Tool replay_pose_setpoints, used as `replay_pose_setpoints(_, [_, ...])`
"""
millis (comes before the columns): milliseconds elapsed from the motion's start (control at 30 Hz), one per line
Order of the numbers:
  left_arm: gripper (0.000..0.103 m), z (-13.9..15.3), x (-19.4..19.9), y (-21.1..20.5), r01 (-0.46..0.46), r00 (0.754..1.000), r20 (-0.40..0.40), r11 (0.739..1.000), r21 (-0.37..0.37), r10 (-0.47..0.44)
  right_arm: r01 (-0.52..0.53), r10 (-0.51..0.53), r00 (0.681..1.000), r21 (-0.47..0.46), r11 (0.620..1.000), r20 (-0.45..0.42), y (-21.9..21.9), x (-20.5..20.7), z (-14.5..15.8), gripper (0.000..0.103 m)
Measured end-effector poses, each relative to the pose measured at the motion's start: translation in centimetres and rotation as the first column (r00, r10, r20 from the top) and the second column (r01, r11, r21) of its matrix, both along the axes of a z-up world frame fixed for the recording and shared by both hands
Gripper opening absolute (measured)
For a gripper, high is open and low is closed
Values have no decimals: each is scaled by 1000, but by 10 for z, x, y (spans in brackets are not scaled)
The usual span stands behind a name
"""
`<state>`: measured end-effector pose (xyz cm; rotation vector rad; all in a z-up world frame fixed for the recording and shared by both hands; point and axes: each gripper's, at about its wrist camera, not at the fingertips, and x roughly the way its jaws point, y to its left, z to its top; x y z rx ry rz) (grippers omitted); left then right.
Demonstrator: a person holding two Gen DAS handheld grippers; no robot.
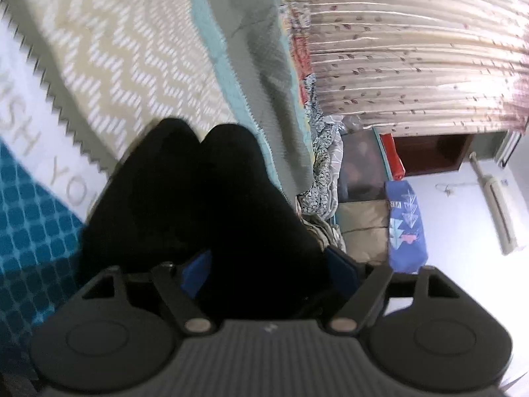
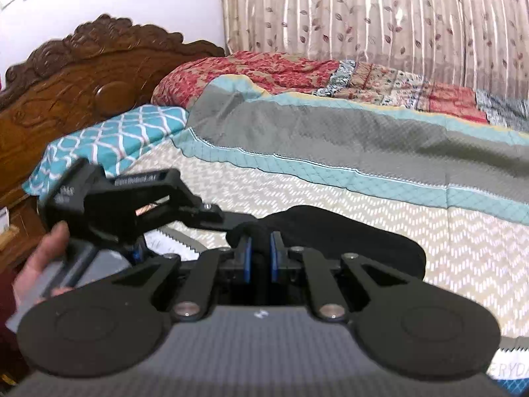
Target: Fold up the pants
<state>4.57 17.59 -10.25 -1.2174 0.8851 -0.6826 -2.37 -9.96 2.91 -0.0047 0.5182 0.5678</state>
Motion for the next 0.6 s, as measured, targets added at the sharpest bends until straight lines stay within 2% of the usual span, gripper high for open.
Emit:
replay_pose_setpoints(100, [78,-28,-3,2,-18,997,-72,998,-65,13,4,-4,998,2,1000,-58,5,7,-11,14])
replay_pose_setpoints(167, [73,-36,-8,11,-43,995,-95,996,-75,36,-12,13,996,8,1000,-88,11,11,-19,14])
replay_pose_setpoints(267, [74,-28,-18,35,-89,994,-75,995,-53,85,-54,56,991,17,998,-123,26,14,-27,14])
replay_pose_setpoints(400, [76,-10,-33,73,-176,984,-33,984,-26,175,-132,128,984,-29,991,-125,59,22,-35,15])
replay_pose_setpoints(467, [76,-4,-40,87,-214,976,-25,977,-8,214,-169,151,976,-105,980,-159,78,26,-53,15])
replay_pose_setpoints(533, [76,0,-39,91,-227,974,-26,974,7,227,-190,144,961,-188,964,-235,93,33,-85,17])
replay_pose_setpoints(600, [76,5,-33,82,-204,979,-21,979,26,205,-202,173,974,-219,954,-146,97,22,-96,17])
